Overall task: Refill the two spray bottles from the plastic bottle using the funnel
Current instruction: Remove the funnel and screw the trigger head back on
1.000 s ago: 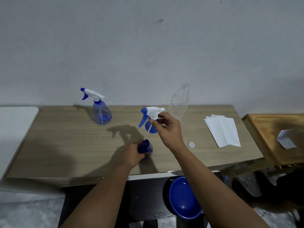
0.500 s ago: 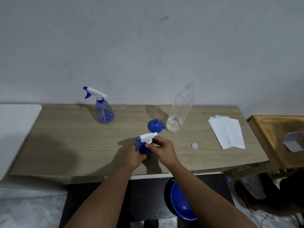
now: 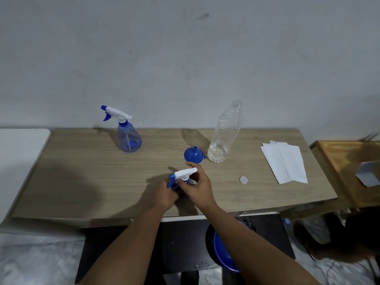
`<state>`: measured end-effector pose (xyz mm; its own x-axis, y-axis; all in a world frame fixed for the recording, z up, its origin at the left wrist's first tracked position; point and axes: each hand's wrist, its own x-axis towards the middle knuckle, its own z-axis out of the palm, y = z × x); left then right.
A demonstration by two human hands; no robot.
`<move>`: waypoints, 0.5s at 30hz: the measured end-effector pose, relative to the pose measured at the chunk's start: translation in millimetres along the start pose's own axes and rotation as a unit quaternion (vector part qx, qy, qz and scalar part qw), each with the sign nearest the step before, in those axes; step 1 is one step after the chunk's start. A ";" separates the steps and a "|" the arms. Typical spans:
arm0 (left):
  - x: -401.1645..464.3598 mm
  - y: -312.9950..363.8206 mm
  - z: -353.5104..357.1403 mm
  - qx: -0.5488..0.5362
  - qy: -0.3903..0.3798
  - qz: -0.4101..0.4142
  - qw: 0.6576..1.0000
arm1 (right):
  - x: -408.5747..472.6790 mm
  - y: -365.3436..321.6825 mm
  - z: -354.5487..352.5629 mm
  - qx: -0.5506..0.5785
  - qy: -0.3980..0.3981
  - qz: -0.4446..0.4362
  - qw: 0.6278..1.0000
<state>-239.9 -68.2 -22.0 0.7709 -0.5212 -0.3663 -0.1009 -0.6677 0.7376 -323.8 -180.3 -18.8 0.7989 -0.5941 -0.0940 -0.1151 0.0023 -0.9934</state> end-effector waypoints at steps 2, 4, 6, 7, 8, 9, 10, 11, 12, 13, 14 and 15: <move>-0.5 1.2 -0.4 -0.001 -0.005 -0.003 1.000 | -1.7 1.6 -2.7 0.001 0.003 0.000 1.000; 0.9 1.8 -0.7 0.011 -0.010 -0.011 1.000 | -2.2 4.8 -4.0 -0.009 0.005 -0.006 1.000; 2.1 1.1 -0.8 0.015 -0.015 -0.007 1.000 | -1.3 3.2 -2.1 -0.013 0.016 0.000 1.000; 2.2 0.7 -1.5 0.018 -0.015 -0.003 1.000 | -0.3 1.7 -0.4 -0.020 0.026 0.006 0.999; 2.2 0.2 -2.3 0.022 -0.013 -0.003 1.000 | 0.7 1.0 1.3 -0.029 0.035 0.011 0.999; 2.2 -0.7 -2.2 0.022 -0.011 -0.003 1.000 | 1.4 0.8 2.5 -0.039 0.041 0.014 0.998; 2.7 -1.7 -1.9 0.020 -0.008 -0.005 1.000 | 1.8 1.0 3.0 -0.047 0.042 0.014 0.998; 2.8 -2.9 -1.2 0.018 -0.005 -0.010 1.000 | 1.2 2.5 3.6 -0.048 0.036 0.012 0.998; 2.4 -3.5 -0.7 0.027 -0.001 -0.016 1.000 | 0.0 4.4 2.9 -0.046 0.026 0.007 0.999; 1.8 -3.6 -0.6 0.050 0.007 -0.022 0.998 | -1.8 5.7 0.9 -0.041 0.015 0.001 0.999; 1.1 -4.2 -1.5 0.084 0.019 -0.026 0.996 | -3.4 6.5 -1.4 -0.036 0.006 -0.002 0.999; 1.0 -4.8 -2.4 0.118 0.034 -0.025 0.992 | -3.8 7.1 -4.1 -0.033 0.000 -0.003 0.999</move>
<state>-237.1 -64.1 -24.6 0.8184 -0.4530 -0.3536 -0.2005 -0.8017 0.5630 -330.1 -181.3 -25.3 0.8002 -0.5933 -0.0879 -0.1491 -0.0548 -0.9873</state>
